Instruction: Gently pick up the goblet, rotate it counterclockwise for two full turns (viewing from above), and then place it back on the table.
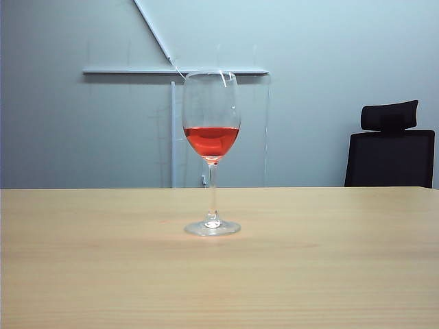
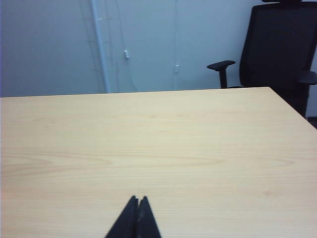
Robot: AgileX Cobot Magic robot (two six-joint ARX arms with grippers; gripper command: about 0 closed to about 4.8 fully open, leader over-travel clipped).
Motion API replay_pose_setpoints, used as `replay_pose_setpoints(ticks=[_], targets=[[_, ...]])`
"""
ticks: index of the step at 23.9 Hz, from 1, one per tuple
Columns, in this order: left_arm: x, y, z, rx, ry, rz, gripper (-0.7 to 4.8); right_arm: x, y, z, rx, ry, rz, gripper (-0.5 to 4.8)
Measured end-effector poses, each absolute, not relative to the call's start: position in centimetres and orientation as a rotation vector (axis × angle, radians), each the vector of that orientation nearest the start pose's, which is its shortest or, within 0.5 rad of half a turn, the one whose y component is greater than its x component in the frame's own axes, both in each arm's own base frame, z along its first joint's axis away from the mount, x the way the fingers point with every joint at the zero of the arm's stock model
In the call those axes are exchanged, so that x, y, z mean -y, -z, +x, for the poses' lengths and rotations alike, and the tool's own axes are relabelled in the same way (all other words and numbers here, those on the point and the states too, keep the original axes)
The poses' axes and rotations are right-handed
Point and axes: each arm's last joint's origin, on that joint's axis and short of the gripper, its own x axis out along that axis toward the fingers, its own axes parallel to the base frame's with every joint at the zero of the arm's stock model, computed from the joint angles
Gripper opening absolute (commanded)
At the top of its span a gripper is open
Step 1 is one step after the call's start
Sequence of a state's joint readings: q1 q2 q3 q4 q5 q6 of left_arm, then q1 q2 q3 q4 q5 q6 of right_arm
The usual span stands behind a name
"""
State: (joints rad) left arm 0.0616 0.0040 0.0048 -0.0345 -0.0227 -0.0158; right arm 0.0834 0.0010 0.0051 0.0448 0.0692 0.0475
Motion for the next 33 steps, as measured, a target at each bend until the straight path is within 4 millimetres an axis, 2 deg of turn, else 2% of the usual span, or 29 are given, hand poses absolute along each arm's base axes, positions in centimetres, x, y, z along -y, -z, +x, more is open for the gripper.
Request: replay_pose_setpoints(ticks=[33], targets=[[-0.67,-16.15,9.74,-0.033,-0.085,-0.016,-0.05,0.03,-16.89,9.74,0.042,0.001,0.045,-0.05]])
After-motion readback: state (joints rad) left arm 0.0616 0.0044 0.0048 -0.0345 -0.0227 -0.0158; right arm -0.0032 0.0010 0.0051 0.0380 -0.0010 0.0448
